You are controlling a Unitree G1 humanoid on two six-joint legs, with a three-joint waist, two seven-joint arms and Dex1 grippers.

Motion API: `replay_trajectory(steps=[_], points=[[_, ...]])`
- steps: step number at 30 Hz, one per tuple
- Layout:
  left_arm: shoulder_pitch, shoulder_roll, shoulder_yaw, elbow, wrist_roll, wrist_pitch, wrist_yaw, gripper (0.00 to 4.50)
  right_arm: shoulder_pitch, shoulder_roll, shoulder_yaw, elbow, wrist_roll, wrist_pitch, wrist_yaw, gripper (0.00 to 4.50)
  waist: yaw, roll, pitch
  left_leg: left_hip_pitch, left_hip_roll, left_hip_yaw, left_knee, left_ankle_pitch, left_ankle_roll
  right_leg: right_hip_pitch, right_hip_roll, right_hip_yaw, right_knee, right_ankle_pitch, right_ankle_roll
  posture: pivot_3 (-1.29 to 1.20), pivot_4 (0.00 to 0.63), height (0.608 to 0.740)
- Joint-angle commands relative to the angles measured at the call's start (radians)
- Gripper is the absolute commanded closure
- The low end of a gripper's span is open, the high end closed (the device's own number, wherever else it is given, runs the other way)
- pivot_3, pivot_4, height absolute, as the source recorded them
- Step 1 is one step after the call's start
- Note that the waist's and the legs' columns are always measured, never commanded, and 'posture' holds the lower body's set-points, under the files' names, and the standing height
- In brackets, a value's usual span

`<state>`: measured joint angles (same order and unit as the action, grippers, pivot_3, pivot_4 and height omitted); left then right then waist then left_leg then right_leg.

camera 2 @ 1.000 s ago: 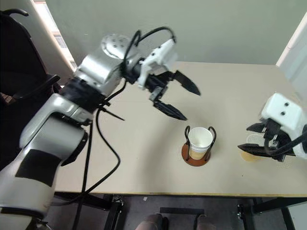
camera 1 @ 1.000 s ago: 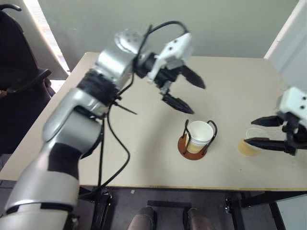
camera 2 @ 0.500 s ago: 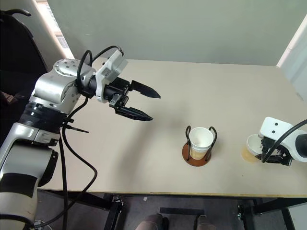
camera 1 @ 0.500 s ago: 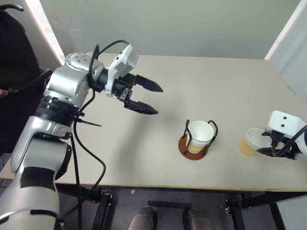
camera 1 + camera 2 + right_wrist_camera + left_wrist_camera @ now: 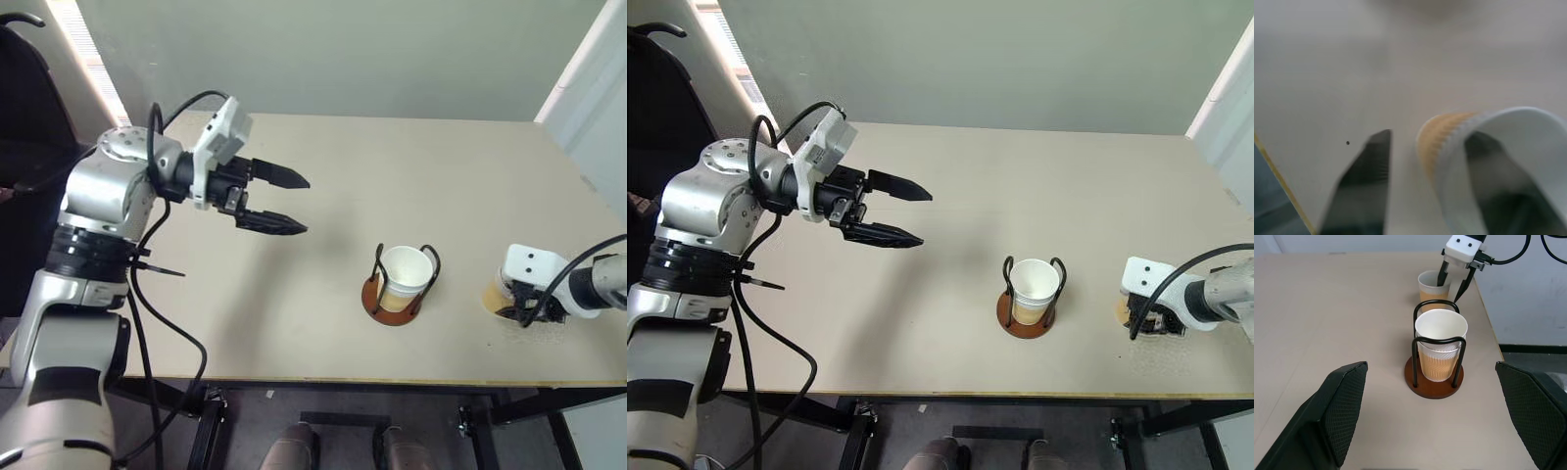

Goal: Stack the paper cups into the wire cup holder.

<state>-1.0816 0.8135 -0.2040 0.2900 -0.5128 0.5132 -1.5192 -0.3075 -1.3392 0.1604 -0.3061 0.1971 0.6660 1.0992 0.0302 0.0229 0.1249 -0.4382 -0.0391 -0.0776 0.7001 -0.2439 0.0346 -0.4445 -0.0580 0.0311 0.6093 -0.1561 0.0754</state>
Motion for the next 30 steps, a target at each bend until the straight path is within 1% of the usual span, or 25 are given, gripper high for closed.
replay_trajectory(steps=[1,3,7,9,11,14,15,16,18,19,22,25,30], points=[[-0.011,-0.005,0.038,-0.046,0.006,0.010,-0.007,0.00,-0.027,0.000,-0.002,0.008,-0.037,-0.023,0.024,3.82,0.000,0.000,0.000,0.000,0.000,0.000,0.000,0.000,0.000,0.000,0.000,0.000,0.000,0.000,0.000,0.00,0.150,0.740],[-0.007,-0.003,0.038,-0.054,0.011,0.009,-0.017,0.00,-0.035,-0.001,-0.012,0.006,-0.037,-0.021,0.038,4.49,-0.002,0.000,0.000,0.000,0.000,0.000,0.000,0.000,0.000,0.000,0.000,0.000,0.000,0.000,0.000,0.00,0.150,0.740],[-0.002,0.010,0.047,-0.055,0.013,0.013,-0.033,0.00,-0.036,-0.030,-0.071,0.002,-0.026,-0.034,0.066,4.49,-0.002,0.000,0.000,0.000,0.000,0.000,-0.001,-0.001,-0.001,0.000,0.000,0.000,0.000,-0.001,-0.002,0.00,0.150,0.740],[0.011,0.022,0.047,-0.066,0.016,0.017,-0.050,0.00,-0.056,-0.068,-0.141,-0.017,0.020,-0.024,0.115,4.49,-0.002,0.000,0.000,0.000,0.000,0.000,-0.001,-0.001,-0.001,0.000,0.000,0.000,0.000,-0.001,-0.002,0.00,0.150,0.740],[0.022,0.032,0.047,-0.075,0.014,0.020,-0.069,0.00,-0.099,-0.099,-0.193,-0.041,0.068,-0.007,0.166,4.49,-0.004,0.001,0.000,0.000,0.000,0.000,-0.002,-0.002,-0.002,-0.001,0.000,0.000,0.000,-0.001,-0.002,0.00,0.150,0.740],[0.037,0.038,0.058,-0.099,-0.007,0.030,-0.091,0.00,-0.227,-0.116,-0.204,-0.079,0.140,0.037,0.221,4.49,-0.006,0.000,0.000,0.000,0.000,0.000,-0.003,-0.003,-0.004,-0.002,0.001,0.000,0.000,-0.003,-0.005,0.00,0.150,0.740],[0.040,0.040,0.061,-0.108,-0.017,0.036,-0.094,0.00,-0.285,-0.115,-0.192,-0.091,0.160,0.055,0.236,4.49,-0.005,0.000,0.000,0.000,0.001,-0.001,-0.003,-0.004,-0.004,-0.002,0.001,0.000,0.000,-0.004,-0.006,0.00,0.150,0.740],[0.041,0.039,0.063,-0.111,-0.019,0.037,-0.094,0.00,-0.379,-0.100,-0.165,-0.110,0.184,0.079,0.259,4.49,-0.006,0.000,0.000,0.000,0.001,-0.002,-0.003,-0.004,-0.005,-0.001,0.001,-0.001,0.000,-0.005,-0.008,0.00,0.150,0.740],[0.041,0.035,0.064,-0.110,-0.018,0.035,-0.093,0.00,-0.534,-0.066,-0.110,-0.138,0.216,0.122,0.299,4.49,-0.009,0.000,0.000,0.000,0.000,-0.002,-0.003,-0.005,-0.005,-0.003,0.002,0.000,0.001,-0.008,-0.014,0.00,0.150,0.740],[0.042,0.032,0.064,-0.110,-0.016,0.033,-0.092,0.00,-0.608,-0.040,-0.076,-0.150,0.224,0.144,0.318,4.49,-0.009,0.000,0.000,0.000,0.000,-0.002,-0.003,-0.005,-0.005,-0.003,0.002,0.000,0.001,-0.008,-0.014,0.00,0.150,0.740],[0.046,0.023,0.063,-0.116,-0.016,0.035,-0.089,0.00,-0.741,0.026,0.009,-0.163,0.220,0.181,0.346,4.49,-0.010,0.000,0.000,0.000,0.001,-0.004,-0.003,-0.005,-0.005,-0.003,0.002,-0.001,0.000,-0.009,-0.015,0.00,0.150,0.740],[0.050,0.015,0.061,-0.134,-0.021,0.043,-0.087,0.00,-0.810,0.099,0.087,-0.164,0.190,0.187,0.357,4.49,-0.010,0.000,0.000,0.000,0.001,-0.004,-0.003,-0.005,-0.005,-0.003,0.002,-0.001,0.000,-0.009,-0.015,0.00,0.150,0.740],[0.045,0.013,0.046,-0.151,-0.020,0.047,-0.095,0.00,-0.789,0.125,0.144,-0.145,0.138,0.130,0.380,4.49,-0.006,0.000,0.000,-0.001,0.001,-0.006,-0.002,-0.005,-0.005,-0.003,0.002,-0.002,0.000,-0.009,-0.015,0.00,0.150,0.740]])
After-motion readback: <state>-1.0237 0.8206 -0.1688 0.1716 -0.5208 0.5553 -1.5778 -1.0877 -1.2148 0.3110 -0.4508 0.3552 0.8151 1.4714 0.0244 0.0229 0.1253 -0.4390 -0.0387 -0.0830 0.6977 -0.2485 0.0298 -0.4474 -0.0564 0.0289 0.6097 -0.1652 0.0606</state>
